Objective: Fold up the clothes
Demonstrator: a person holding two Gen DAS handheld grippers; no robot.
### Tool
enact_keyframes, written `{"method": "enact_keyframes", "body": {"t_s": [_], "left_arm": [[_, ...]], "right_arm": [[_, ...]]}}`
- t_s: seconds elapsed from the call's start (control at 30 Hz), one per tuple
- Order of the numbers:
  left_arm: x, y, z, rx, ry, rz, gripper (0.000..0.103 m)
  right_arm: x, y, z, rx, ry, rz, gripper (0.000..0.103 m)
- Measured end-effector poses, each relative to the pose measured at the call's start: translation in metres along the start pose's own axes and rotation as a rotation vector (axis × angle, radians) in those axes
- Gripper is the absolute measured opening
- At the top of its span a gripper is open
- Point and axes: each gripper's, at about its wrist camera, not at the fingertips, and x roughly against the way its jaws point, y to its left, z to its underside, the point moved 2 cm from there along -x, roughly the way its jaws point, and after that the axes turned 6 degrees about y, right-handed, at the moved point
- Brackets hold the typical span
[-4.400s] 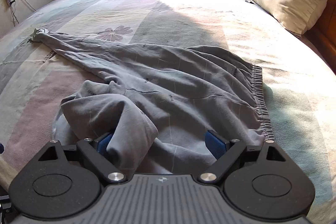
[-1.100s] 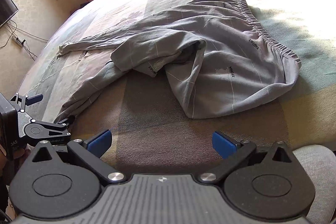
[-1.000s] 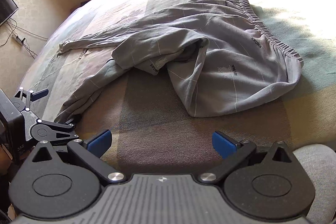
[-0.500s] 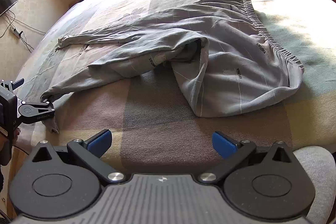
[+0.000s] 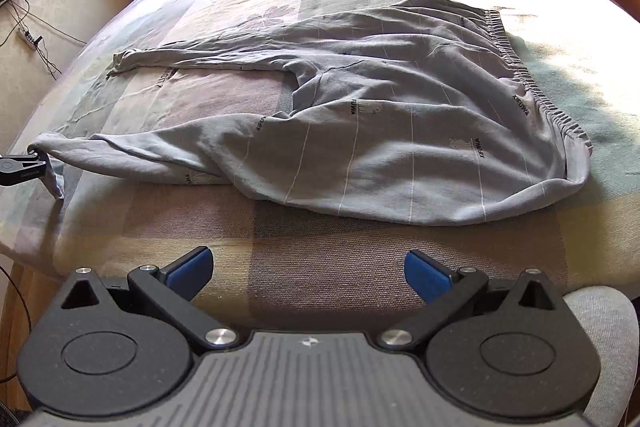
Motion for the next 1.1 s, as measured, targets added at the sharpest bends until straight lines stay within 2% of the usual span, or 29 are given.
{"method": "enact_keyframes", "body": {"t_s": [0.17,0.23,0.37,0.47,0.57,0.73,0.93,1.1], "left_arm": [[-0.009,0.021,0.020,0.023,0.020,-0.028,0.103],[-0.015,0.020,0.032,0.007,0.049,0.008,0.103],[-0.027,0.015,0.059,-0.023,0.122,0.025,0.103],[-0.027,0.020,0.073,0.009,0.159,0.079,0.103],[-0.020,0.025,0.077,0.037,0.167,0.161,0.103],[-0.003,0.032,0.065,0.111,0.102,0.356,0.103],[-0.002,0.010,0.049,0.178,0.059,0.637,0.102],[-0.017,-0.017,0.060,0.238,0.138,0.789,0.102]], "right_arm": [[-0.004,0.008,0.000,0.014,0.014,0.008,0.103],[-0.006,0.011,0.000,0.022,0.019,0.008,0.103],[-0.009,0.018,0.000,0.041,0.030,0.008,0.103],[-0.011,0.022,0.000,0.053,0.036,0.006,0.103],[-0.013,0.028,0.001,0.067,0.042,0.006,0.103],[-0.019,0.041,0.001,0.099,0.054,0.003,0.103],[-0.023,0.055,0.001,0.137,0.058,0.001,0.103],[-0.024,0.061,0.000,0.163,0.062,0.005,0.103]]}}
